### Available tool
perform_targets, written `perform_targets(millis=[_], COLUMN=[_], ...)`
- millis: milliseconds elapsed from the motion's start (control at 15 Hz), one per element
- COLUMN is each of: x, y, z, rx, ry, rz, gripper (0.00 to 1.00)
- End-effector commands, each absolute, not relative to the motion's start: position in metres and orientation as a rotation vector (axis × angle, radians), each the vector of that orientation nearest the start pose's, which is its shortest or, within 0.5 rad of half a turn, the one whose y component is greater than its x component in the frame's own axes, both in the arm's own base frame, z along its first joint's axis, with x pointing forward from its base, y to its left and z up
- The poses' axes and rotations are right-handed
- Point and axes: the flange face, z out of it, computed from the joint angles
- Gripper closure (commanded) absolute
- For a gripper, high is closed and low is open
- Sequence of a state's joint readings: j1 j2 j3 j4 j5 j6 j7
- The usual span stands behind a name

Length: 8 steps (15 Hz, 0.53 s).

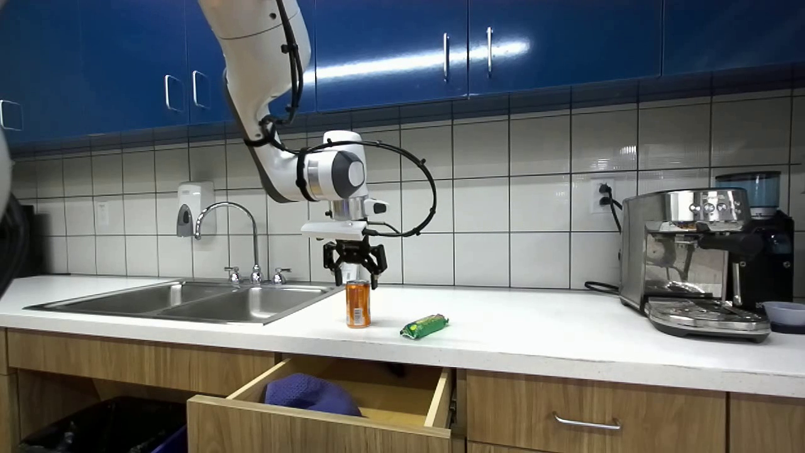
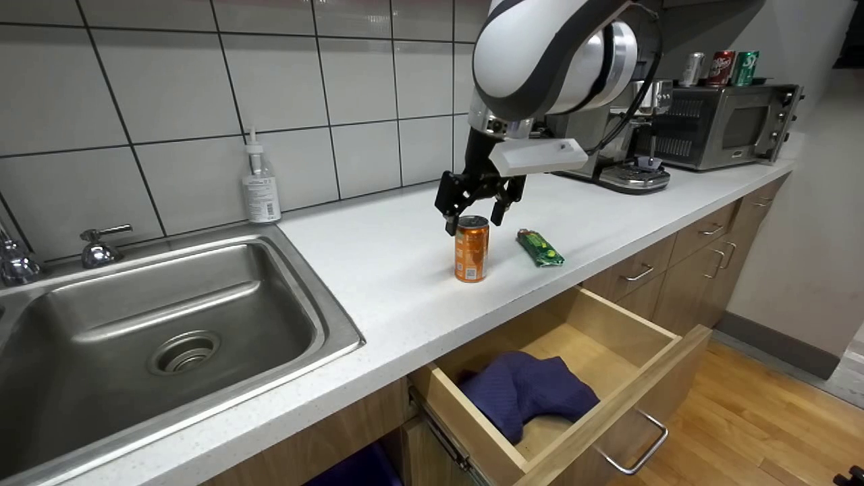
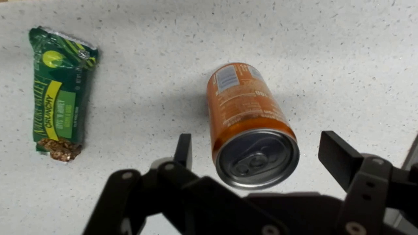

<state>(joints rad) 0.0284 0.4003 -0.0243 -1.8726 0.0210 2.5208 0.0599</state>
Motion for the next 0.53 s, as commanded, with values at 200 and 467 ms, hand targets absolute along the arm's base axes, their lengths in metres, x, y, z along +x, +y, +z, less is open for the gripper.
perform_targets(millis=[200, 467], x=[0.6684, 0.6678], y=[-0.0002, 0.0007], z=[0.3128, 0.3122], rx=[-3.114, -3.117], ry=[0.082, 0.069], rz=[-0.358, -0.356], gripper=[0.00, 0.25])
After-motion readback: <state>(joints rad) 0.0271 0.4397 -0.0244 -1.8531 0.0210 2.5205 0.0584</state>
